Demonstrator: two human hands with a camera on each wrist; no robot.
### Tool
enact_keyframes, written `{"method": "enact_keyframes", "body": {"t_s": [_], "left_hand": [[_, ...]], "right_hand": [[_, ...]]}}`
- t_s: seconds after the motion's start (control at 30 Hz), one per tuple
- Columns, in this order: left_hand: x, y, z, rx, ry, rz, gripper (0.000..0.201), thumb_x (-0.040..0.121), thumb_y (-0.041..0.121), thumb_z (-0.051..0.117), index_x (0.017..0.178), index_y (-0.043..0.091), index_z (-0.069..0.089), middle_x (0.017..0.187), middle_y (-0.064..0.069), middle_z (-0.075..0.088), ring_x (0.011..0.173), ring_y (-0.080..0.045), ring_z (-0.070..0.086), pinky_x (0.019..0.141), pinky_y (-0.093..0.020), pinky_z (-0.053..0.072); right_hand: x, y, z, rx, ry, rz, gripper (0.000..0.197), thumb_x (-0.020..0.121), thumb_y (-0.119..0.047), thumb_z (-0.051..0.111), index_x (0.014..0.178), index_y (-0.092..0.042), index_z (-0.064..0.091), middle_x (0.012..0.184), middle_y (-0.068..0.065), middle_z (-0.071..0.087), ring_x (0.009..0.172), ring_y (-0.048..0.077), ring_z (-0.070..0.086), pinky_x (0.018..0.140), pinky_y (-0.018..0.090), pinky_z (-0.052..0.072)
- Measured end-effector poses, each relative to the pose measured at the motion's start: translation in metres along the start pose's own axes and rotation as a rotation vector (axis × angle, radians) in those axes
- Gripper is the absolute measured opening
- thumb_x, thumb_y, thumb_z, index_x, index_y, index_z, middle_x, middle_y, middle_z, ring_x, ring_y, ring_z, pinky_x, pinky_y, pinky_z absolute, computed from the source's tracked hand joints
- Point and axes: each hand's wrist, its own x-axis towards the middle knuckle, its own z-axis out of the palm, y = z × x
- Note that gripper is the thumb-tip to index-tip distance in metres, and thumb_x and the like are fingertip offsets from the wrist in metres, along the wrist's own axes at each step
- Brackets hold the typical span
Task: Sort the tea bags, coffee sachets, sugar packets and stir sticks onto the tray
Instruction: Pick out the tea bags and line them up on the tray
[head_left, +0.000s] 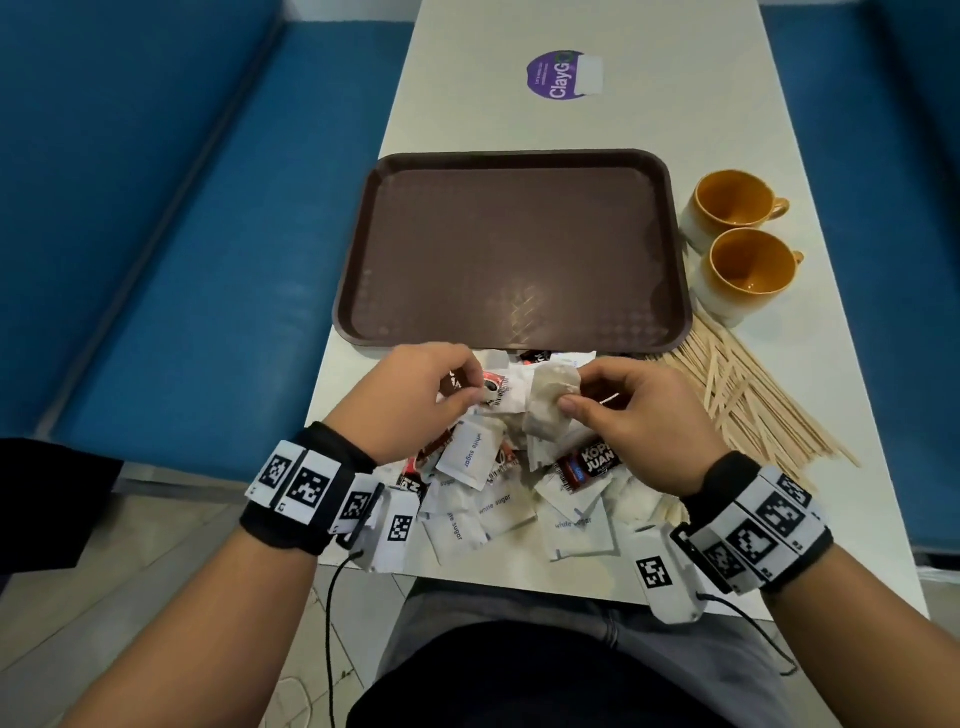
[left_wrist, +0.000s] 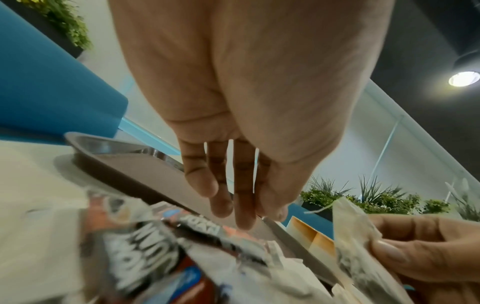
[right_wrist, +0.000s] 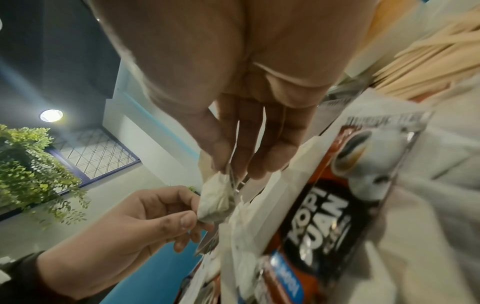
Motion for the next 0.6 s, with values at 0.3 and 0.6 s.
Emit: {"method": "enact_keyframes", "body": {"t_s": [0.3, 0.6], "left_hand": [[0.059, 0.029, 0.001, 0.154, -0.133, 0.11, 0.007, 0.097, 0.027, 0.066, 0.103, 0.026, 0.07, 0.097, 0.014, 0.065, 0.091, -0.007, 0.061, 0.083, -0.029, 0.05], [0.105, 0.066, 0.022, 0.311, -0.403, 0.281, 0.02, 0.099, 0.032, 0.062, 0.117, 0.027, 0.067, 0.111, 0.009, 0.064, 0.095, -0.01, 0.056, 0.089, -0.036, 0.051]], "right_hand": [[0.005, 0.017, -0.041, -0.006, 0.117, 0.11, 0.011, 0.094, -0.02, 0.072, 0.096, -0.031, 0.076, 0.082, -0.013, 0.072, 0.079, 0.003, 0.066, 0.072, 0.021, 0.05], [0.003, 0.042, -0.063, -0.03, 0.164, 0.196, 0.011, 0.094, -0.016, 0.07, 0.095, -0.026, 0.073, 0.085, -0.008, 0.07, 0.082, 0.013, 0.064, 0.075, 0.03, 0.051]]}}
